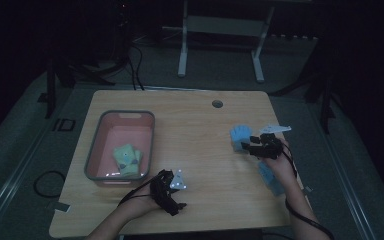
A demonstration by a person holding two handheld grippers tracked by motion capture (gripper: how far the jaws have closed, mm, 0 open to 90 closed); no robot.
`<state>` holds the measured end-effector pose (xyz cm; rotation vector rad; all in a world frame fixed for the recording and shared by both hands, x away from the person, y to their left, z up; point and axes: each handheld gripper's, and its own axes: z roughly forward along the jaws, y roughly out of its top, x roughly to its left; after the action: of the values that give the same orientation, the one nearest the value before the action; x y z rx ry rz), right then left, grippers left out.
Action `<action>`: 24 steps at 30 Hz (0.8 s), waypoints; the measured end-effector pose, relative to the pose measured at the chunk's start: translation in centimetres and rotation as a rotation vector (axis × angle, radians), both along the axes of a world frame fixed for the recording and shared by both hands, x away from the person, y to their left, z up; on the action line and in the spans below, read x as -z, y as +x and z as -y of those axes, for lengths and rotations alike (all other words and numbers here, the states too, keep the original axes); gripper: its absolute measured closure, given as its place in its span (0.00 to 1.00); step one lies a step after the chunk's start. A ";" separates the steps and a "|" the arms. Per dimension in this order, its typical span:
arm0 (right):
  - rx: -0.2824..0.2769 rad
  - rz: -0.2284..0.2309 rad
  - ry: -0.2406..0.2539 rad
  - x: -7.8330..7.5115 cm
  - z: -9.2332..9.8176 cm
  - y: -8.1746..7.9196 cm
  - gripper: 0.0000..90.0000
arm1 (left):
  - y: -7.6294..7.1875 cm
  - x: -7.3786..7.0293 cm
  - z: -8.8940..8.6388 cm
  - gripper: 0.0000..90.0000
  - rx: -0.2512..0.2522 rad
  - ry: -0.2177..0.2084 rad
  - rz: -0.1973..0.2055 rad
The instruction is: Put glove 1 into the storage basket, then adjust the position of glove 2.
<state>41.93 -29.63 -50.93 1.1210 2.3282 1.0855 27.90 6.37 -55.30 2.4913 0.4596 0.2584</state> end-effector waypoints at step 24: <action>0.049 -0.090 -0.127 3.4 -1.4 5.6 0.73 | -0.2 -0.1 -0.5 0.12 -0.019 -0.010 0.013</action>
<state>47.55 -28.20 -54.32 1.1941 2.3876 0.8731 27.74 6.89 -55.18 2.4753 0.4776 0.2790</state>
